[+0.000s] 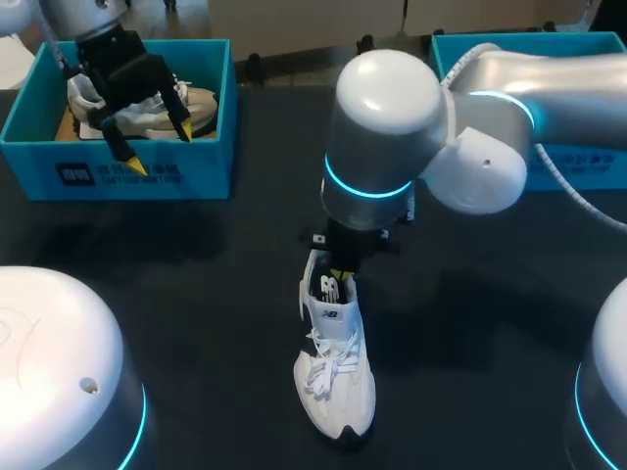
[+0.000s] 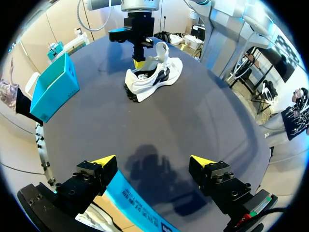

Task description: Take the shoe out of the shoebox, open the shoe tongue, remove and reinsert the insole, then place the shoe into the shoebox

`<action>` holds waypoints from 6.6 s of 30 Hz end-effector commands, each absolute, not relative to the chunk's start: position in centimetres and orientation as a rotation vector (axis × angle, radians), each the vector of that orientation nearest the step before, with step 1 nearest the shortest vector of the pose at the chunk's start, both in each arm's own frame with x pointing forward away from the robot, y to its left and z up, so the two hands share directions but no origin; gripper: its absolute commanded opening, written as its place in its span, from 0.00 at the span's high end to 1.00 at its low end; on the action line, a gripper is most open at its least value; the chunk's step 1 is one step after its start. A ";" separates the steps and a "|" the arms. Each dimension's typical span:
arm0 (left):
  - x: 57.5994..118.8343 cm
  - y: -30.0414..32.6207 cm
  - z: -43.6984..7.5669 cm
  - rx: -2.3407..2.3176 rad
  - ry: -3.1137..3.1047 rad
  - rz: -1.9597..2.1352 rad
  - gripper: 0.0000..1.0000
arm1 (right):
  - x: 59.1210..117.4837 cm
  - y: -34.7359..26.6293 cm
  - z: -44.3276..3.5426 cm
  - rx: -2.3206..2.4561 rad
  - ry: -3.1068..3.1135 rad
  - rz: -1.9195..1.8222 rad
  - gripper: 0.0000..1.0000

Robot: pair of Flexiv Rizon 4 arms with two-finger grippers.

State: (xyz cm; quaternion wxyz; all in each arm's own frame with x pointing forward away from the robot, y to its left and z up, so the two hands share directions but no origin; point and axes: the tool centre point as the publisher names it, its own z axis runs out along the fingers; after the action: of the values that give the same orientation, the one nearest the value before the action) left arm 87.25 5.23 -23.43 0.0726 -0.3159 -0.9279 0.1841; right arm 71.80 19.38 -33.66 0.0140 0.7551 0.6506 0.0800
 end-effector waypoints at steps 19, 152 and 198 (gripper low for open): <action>87.2 5.3 -23.3 -0.949 -2.788 0.549 0.00 | 70.9 20.8 -35.4 2.252 1.827 -0.012 1.00; 87.2 5.3 -23.3 -0.949 -2.788 0.549 0.00 | 72.4 20.6 -37.2 2.266 2.301 0.073 1.00; 87.2 5.3 -23.3 -0.949 -2.788 0.549 0.00 | 67.1 20.6 -36.4 2.207 2.473 -0.086 0.02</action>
State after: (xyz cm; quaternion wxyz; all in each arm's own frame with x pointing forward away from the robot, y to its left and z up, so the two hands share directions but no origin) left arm 87.25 5.23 -23.41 0.0724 -0.3159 -0.9280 0.1836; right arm 67.49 20.39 -35.91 -0.0879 0.6626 0.7432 -0.0281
